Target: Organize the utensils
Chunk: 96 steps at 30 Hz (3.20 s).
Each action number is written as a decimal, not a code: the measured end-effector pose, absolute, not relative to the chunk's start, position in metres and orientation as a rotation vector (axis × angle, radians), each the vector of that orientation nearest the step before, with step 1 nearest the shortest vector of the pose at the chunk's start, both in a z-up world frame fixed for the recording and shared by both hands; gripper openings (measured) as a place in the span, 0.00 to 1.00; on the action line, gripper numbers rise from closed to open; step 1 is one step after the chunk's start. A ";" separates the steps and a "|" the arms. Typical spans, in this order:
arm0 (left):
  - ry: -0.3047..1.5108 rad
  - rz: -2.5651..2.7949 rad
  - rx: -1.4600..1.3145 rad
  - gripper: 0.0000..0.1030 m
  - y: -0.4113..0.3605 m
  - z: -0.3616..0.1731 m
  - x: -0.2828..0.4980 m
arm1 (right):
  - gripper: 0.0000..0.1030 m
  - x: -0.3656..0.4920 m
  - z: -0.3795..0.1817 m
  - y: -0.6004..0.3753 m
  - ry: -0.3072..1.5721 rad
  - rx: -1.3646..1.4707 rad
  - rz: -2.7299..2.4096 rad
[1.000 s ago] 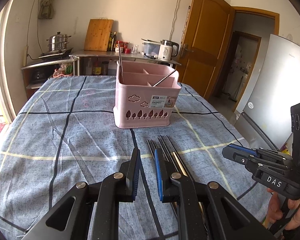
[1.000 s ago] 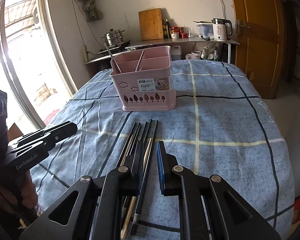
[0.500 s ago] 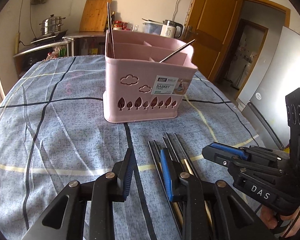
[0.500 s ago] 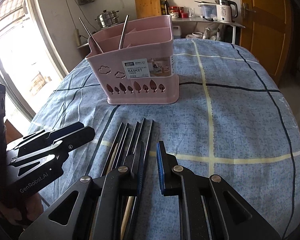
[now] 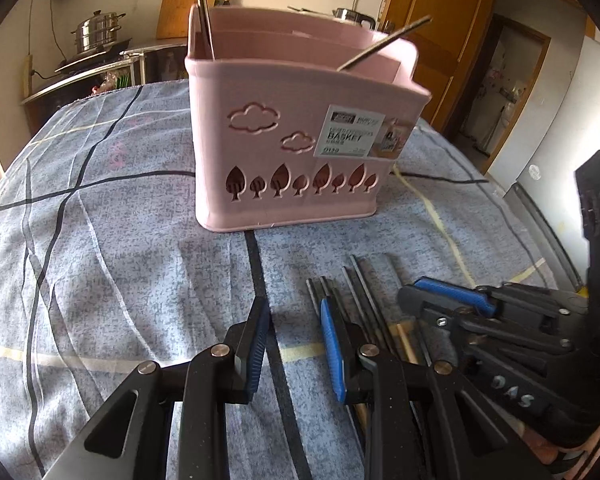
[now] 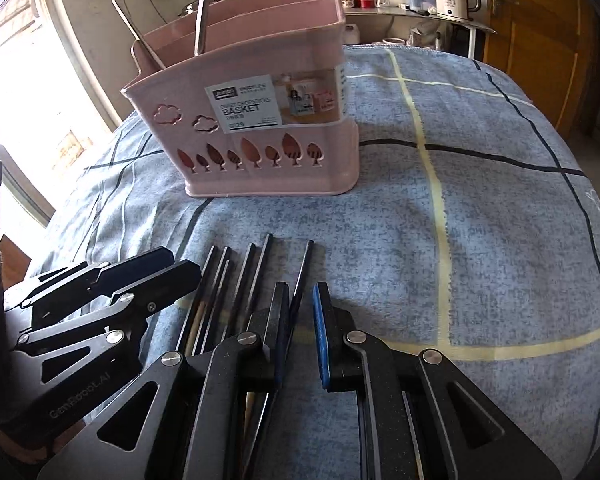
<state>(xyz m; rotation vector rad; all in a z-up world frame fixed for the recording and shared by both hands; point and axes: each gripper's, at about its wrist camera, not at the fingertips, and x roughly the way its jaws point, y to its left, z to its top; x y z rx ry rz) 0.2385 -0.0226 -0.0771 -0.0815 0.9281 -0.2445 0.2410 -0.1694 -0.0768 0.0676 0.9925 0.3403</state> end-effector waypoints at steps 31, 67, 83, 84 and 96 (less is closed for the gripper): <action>0.976 -0.180 0.043 0.05 -0.011 -0.074 0.243 | 0.12 0.232 -0.078 -0.201 1.002 0.106 0.308; 0.945 -0.203 -0.030 0.05 0.004 -0.030 0.222 | 0.05 0.222 -0.041 -0.194 0.978 0.086 0.311; 0.663 -0.260 -0.038 0.03 0.017 0.100 0.210 | 0.04 0.214 0.072 -0.204 0.696 0.091 0.328; 0.649 -0.260 -0.038 0.03 0.018 0.106 0.209 | 0.04 0.212 0.079 -0.204 0.675 0.088 0.328; 0.596 -0.252 -0.060 0.03 0.030 0.123 0.197 | 0.04 0.200 0.094 -0.208 0.629 0.086 0.321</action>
